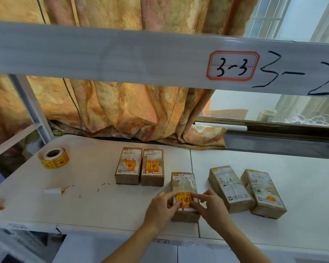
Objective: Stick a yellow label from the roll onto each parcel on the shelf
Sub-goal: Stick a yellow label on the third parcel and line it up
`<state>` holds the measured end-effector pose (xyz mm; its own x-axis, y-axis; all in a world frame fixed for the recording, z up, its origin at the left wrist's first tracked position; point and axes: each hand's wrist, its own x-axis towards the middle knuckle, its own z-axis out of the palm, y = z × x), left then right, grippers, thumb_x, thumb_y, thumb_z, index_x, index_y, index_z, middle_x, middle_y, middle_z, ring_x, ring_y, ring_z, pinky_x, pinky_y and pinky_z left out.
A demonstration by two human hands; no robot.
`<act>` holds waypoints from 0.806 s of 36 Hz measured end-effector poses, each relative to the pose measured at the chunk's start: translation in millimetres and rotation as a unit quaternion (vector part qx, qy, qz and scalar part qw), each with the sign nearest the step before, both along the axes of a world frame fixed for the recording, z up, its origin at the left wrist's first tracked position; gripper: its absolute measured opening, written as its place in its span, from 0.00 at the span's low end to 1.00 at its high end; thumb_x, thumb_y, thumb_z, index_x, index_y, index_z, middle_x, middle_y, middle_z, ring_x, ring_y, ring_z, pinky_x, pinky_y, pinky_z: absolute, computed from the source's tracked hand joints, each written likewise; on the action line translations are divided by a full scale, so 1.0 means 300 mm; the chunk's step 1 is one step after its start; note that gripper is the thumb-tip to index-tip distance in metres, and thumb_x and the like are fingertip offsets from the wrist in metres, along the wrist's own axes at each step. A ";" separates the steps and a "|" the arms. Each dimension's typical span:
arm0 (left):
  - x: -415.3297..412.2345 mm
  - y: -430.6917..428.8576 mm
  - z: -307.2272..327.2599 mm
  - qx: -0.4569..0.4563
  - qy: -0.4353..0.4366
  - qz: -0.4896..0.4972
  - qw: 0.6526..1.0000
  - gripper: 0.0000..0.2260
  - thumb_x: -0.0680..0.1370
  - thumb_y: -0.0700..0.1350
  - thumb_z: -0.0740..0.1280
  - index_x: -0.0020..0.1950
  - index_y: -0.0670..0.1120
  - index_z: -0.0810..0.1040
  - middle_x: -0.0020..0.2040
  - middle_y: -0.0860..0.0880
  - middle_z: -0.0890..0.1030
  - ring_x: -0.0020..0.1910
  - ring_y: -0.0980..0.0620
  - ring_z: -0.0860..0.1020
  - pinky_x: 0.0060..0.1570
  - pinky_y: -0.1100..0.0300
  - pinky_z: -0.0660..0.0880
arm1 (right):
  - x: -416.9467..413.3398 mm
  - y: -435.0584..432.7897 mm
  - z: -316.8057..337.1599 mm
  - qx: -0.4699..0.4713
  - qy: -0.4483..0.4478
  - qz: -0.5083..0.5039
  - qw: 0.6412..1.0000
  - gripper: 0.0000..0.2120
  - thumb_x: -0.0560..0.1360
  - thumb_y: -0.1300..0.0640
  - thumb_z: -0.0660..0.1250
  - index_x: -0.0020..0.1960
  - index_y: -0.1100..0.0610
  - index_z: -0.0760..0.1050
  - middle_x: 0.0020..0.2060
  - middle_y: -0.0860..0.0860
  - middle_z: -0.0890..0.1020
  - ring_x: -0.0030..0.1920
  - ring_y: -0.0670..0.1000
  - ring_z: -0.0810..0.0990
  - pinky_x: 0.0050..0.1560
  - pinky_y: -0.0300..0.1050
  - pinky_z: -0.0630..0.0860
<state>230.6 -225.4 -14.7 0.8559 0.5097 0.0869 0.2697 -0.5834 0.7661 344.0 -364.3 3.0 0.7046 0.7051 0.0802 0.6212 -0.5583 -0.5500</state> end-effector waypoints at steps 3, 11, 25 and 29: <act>-0.007 -0.010 0.007 0.033 -0.002 0.014 0.999 0.20 0.76 0.55 0.65 0.67 0.57 0.71 0.50 0.53 0.76 0.45 0.58 0.74 0.44 0.70 0.74 | 0.000 -0.006 -0.007 -0.010 -0.001 -0.006 1.000 0.19 0.73 0.46 0.67 0.63 0.43 0.73 0.43 0.48 0.75 0.39 0.44 0.73 0.42 0.39 0.74; -0.038 -0.032 0.032 0.269 0.002 0.007 0.963 0.12 0.73 0.57 0.68 0.54 0.56 0.81 0.39 0.55 0.79 0.34 0.58 0.77 0.30 0.72 0.68 | -0.026 -0.016 -0.011 -0.026 -0.075 -0.001 0.997 0.16 0.73 0.44 0.65 0.60 0.42 0.75 0.43 0.46 0.73 0.39 0.46 0.75 0.37 0.38 0.74; -0.035 -0.035 0.051 0.395 0.028 -0.037 0.917 0.09 0.66 0.57 0.75 0.34 0.53 0.80 0.28 0.59 0.77 0.22 0.59 0.74 0.21 0.72 0.60 | -0.075 -0.056 -0.054 0.036 -0.172 0.037 0.984 0.05 0.68 0.52 0.74 0.43 0.48 0.79 0.35 0.45 0.76 0.26 0.44 0.74 0.20 0.34 0.70; -0.057 -0.040 0.064 0.381 0.020 -0.070 0.922 0.12 0.74 0.58 0.66 0.48 0.52 0.82 0.36 0.56 0.80 0.30 0.57 0.78 0.26 0.68 0.67 | -0.078 -0.066 -0.050 0.050 -0.178 0.051 0.982 0.06 0.69 0.52 0.73 0.45 0.48 0.79 0.37 0.46 0.75 0.28 0.44 0.74 0.22 0.36 0.73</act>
<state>213.4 -237.4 4.5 0.9186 0.1979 0.3421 0.1700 -0.9793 0.1101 320.7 -384.1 -11.9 0.5466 0.7461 0.3802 0.8331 -0.4384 -0.3374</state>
